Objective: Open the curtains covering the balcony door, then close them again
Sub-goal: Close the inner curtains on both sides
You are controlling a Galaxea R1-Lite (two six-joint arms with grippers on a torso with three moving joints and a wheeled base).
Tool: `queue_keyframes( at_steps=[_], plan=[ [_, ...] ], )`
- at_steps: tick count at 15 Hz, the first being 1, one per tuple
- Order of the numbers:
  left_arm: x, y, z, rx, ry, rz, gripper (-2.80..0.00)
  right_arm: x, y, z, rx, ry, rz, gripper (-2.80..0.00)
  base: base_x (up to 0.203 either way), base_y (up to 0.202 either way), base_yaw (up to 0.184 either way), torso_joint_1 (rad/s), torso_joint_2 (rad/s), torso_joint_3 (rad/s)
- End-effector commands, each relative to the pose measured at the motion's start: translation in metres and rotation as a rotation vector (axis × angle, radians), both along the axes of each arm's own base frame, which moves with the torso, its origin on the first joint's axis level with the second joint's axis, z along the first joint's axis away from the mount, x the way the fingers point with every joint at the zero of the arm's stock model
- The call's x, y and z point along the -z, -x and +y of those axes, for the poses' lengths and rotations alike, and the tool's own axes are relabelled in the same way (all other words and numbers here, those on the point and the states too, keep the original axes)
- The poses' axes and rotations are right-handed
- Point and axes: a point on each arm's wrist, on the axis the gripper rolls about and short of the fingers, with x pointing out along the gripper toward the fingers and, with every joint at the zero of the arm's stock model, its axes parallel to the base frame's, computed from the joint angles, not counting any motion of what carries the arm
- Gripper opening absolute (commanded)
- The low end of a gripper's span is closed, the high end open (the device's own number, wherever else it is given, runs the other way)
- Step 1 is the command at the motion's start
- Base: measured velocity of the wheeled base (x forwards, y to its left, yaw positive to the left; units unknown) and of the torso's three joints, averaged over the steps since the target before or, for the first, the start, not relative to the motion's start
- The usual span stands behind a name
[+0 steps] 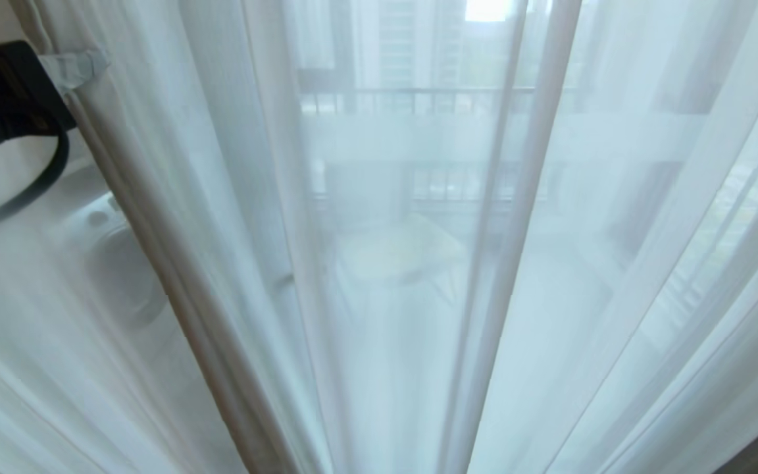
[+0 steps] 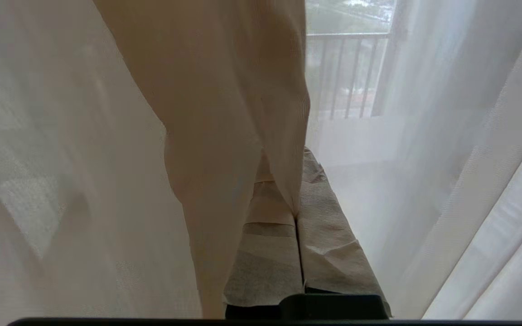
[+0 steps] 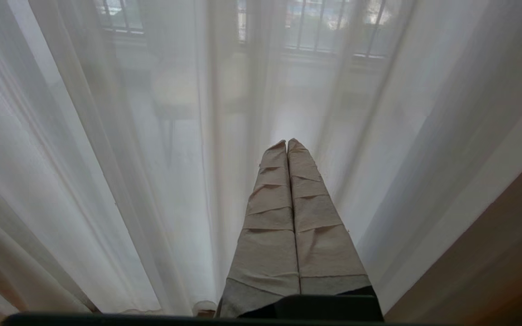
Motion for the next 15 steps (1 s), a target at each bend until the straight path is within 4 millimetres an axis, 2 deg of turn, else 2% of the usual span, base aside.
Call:
queue_keyframes(
  at_steps=[1,5,8,12,15],
  plan=[
    [-0.002,0.002,0.0,0.002,0.003,-0.013,-2.8,0.0,0.0,0.0,-0.001,0.001,0.0,-2.8,0.0,0.0,0.0,0.0,0.0,0.0],
    [-0.007,0.007,-0.007,0.045,0.009,-0.032,-2.8,0.0,0.0,0.0,-0.001,0.001,0.0,-2.8,0.0,0.0,0.0,0.0,0.0,0.0],
    [-0.015,0.012,-0.02,0.12,0.016,-0.055,-2.8,0.0,0.0,0.0,-0.001,0.001,0.0,-2.8,0.0,0.0,0.0,0.0,0.0,0.0],
    [-0.018,0.023,-0.049,0.287,0.024,-0.06,-2.8,0.0,0.0,0.0,-0.001,0.001,0.0,-2.8,0.0,0.0,0.0,0.0,0.0,0.0],
    [-0.018,0.021,-0.079,0.414,0.021,-0.041,-2.8,0.0,0.0,0.0,-0.001,0.001,0.0,-2.8,0.0,0.0,0.0,0.0,0.0,0.0]
  ],
)
